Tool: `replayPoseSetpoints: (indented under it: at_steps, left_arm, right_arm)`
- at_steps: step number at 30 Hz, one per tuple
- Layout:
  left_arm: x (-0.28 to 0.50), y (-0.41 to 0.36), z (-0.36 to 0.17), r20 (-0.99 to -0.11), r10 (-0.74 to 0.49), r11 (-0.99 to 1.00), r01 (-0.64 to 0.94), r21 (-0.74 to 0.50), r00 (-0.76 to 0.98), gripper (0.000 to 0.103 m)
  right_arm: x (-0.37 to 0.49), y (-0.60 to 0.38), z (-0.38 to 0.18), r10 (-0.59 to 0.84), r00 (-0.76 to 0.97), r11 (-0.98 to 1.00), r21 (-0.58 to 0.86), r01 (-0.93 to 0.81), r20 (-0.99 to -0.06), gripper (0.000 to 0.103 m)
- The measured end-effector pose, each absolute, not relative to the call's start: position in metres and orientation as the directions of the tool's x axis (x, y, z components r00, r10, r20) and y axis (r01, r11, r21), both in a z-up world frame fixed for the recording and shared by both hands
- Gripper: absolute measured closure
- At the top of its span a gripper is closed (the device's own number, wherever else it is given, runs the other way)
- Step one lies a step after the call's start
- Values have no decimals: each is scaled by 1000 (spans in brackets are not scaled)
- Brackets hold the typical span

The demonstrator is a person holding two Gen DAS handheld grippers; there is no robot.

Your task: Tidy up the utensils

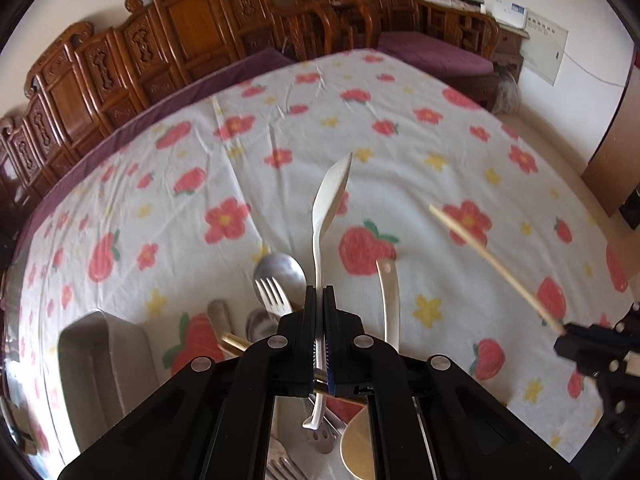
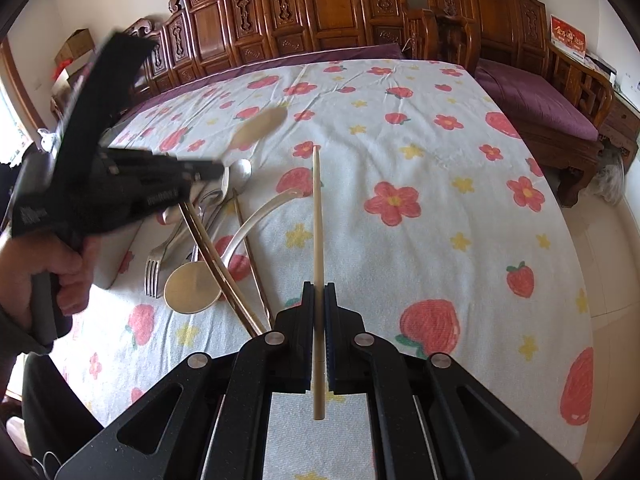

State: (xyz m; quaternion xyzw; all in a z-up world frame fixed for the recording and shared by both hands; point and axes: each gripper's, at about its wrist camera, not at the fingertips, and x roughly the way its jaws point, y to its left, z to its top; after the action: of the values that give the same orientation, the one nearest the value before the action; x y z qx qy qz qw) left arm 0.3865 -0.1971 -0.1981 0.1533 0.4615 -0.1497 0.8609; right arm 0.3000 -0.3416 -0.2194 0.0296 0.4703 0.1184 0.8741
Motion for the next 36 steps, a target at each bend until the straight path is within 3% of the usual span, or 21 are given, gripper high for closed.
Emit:
replayPoseSetpoints:
  at_steps: [21, 26, 36]
  left_arm:
    - [396, -138, -110, -746, -73, 947, 280, 155, 662, 100]
    - [391, -140, -127, -775, -100, 950, 291, 111, 624, 100]
    - [385, -158, -212, -891, -109, 945, 325, 45, 440, 100]
  right_arm:
    - [291, -318, -212, 235, 539, 966, 133, -221, -809, 97]
    - [292, -316, -213, 226, 537, 967, 121, -224, -813, 97]
    - [294, -329, -214, 213, 543, 973, 126, -194, -812, 97]
